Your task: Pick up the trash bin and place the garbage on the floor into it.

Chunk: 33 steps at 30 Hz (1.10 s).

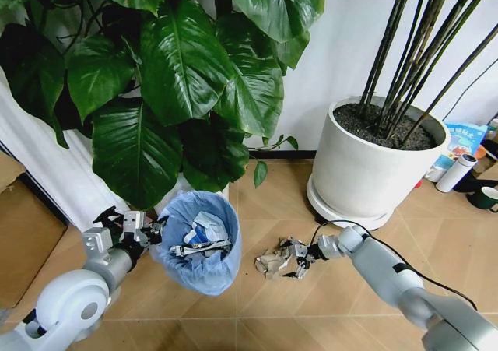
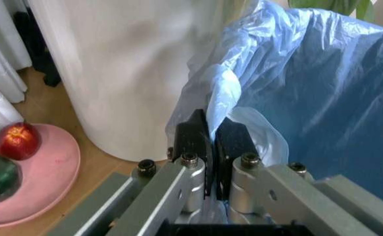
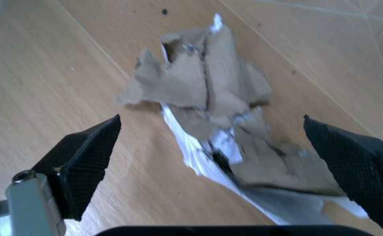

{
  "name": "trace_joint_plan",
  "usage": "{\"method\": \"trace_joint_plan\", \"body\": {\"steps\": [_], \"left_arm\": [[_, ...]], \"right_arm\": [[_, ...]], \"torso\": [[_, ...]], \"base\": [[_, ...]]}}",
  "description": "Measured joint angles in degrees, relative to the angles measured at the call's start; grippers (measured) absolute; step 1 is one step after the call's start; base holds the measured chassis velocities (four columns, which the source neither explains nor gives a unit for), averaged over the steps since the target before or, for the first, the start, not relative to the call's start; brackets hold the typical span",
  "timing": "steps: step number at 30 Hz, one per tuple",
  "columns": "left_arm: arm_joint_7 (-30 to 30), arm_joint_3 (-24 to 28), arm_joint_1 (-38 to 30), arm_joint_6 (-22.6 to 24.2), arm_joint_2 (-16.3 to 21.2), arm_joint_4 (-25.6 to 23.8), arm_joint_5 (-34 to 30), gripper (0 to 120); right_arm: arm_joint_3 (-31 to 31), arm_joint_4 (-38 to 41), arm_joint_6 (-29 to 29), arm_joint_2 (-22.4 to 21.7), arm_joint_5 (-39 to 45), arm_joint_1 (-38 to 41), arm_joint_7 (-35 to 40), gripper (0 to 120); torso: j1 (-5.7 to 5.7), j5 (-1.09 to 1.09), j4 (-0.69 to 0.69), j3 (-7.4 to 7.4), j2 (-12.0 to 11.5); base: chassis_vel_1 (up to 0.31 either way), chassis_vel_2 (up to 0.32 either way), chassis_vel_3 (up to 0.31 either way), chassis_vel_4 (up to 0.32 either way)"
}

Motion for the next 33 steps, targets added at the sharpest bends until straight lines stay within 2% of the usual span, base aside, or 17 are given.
{"method": "trace_joint_plan", "body": {"steps": [7, 17, 33], "left_arm": [[-0.02, 0.29, -0.45, 0.00, 0.04, 0.17, -0.29, 0], [-0.18, 0.05, -0.57, -0.01, 0.65, -0.19, -1.01, 0], [-0.19, -0.10, -0.73, 0.00, 0.77, -0.37, -1.42, 0]], "right_arm": [[0.07, -0.38, -0.22, 0.01, 0.59, 0.24, 0.27, 100], [-0.36, -3.23, -0.80, 2.99, 0.84, 1.28, 0.50, 100], [-1.25, -6.12, -2.07, 4.50, 1.86, 1.56, 0.98, 100]], "torso": [[0.00, 0.00, 0.00, 0.00, 0.00], [0.00, 0.01, 0.01, 0.00, 0.00], [0.00, 0.01, 0.00, 0.00, 0.00]], "base": [[0.000, 0.000, 0.000, 0.000], [0.000, 0.000, 0.000, 0.000], [0.000, 0.000, 0.000, 0.000]]}}
